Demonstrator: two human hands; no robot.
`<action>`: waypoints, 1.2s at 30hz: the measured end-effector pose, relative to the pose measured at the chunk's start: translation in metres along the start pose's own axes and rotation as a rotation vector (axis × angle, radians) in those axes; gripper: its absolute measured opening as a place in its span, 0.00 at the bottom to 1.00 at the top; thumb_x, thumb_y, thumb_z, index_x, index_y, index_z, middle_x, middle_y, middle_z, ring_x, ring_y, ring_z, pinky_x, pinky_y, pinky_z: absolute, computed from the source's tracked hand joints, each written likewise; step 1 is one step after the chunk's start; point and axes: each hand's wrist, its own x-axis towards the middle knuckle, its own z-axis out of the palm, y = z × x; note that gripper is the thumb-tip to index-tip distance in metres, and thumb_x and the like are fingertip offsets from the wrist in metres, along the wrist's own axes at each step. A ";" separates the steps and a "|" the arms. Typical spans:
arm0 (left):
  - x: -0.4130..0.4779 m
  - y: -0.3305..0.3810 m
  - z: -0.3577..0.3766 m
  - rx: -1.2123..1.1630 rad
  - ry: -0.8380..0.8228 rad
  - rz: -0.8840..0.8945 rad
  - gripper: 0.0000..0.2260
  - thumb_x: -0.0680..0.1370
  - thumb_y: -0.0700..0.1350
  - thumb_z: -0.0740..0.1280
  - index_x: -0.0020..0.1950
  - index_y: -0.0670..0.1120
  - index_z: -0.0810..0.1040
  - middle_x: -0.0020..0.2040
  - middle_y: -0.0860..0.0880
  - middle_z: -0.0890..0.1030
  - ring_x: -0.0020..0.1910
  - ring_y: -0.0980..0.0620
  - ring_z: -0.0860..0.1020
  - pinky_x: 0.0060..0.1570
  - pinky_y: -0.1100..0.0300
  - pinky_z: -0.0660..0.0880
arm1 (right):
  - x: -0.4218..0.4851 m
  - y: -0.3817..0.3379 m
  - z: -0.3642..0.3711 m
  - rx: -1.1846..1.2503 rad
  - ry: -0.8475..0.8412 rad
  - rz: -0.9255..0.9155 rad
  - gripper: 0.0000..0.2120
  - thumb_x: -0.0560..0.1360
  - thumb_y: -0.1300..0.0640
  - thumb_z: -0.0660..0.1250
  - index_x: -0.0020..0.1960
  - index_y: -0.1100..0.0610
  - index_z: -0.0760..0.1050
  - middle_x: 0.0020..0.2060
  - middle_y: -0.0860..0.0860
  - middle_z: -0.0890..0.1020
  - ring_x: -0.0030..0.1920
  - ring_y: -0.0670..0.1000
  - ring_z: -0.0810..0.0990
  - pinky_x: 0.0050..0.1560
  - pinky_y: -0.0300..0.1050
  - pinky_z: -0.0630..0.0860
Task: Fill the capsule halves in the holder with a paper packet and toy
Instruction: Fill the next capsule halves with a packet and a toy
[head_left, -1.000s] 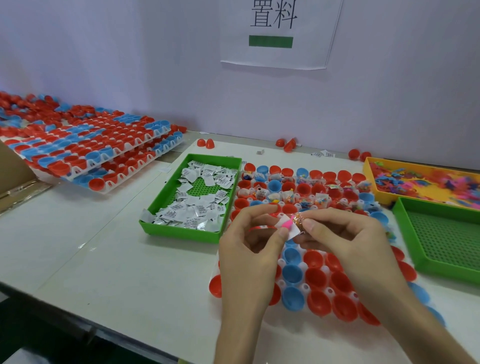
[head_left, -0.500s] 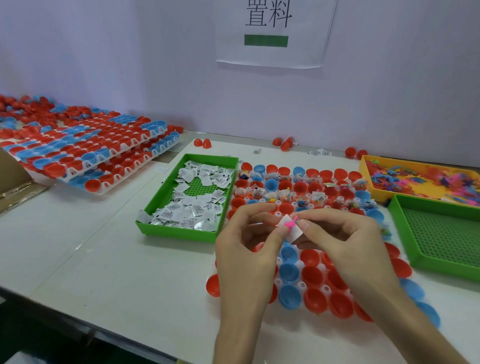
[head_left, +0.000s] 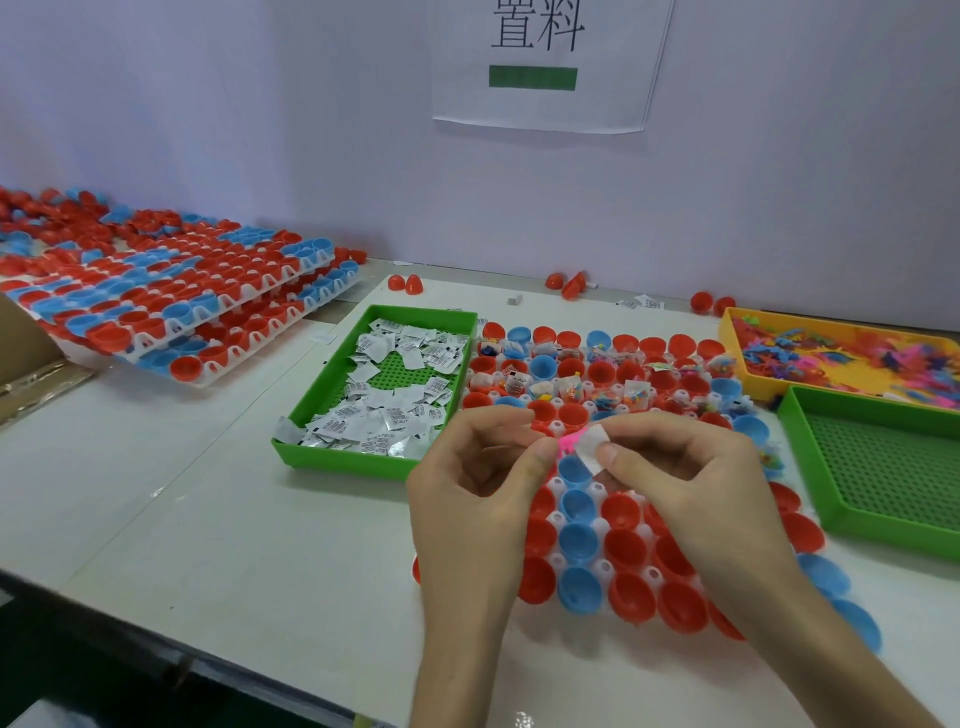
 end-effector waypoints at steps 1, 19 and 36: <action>0.001 0.001 -0.002 0.003 -0.018 0.008 0.09 0.71 0.37 0.77 0.44 0.50 0.83 0.38 0.52 0.85 0.39 0.55 0.83 0.39 0.67 0.78 | 0.001 0.000 -0.001 -0.022 0.020 -0.014 0.09 0.73 0.61 0.74 0.47 0.47 0.85 0.41 0.41 0.86 0.44 0.41 0.85 0.42 0.29 0.78; 0.000 0.012 -0.015 0.362 -0.318 0.041 0.14 0.69 0.37 0.79 0.46 0.54 0.83 0.42 0.56 0.83 0.38 0.55 0.83 0.38 0.66 0.78 | 0.004 -0.003 -0.016 -0.345 -0.255 -0.298 0.13 0.74 0.65 0.73 0.50 0.47 0.86 0.42 0.40 0.85 0.47 0.46 0.84 0.45 0.40 0.81; 0.001 0.009 -0.015 0.384 -0.315 0.095 0.14 0.69 0.35 0.78 0.46 0.52 0.84 0.37 0.57 0.83 0.39 0.57 0.83 0.39 0.70 0.76 | 0.002 -0.006 -0.018 -0.378 -0.334 -0.399 0.15 0.71 0.65 0.77 0.48 0.46 0.85 0.40 0.38 0.85 0.42 0.41 0.84 0.41 0.30 0.77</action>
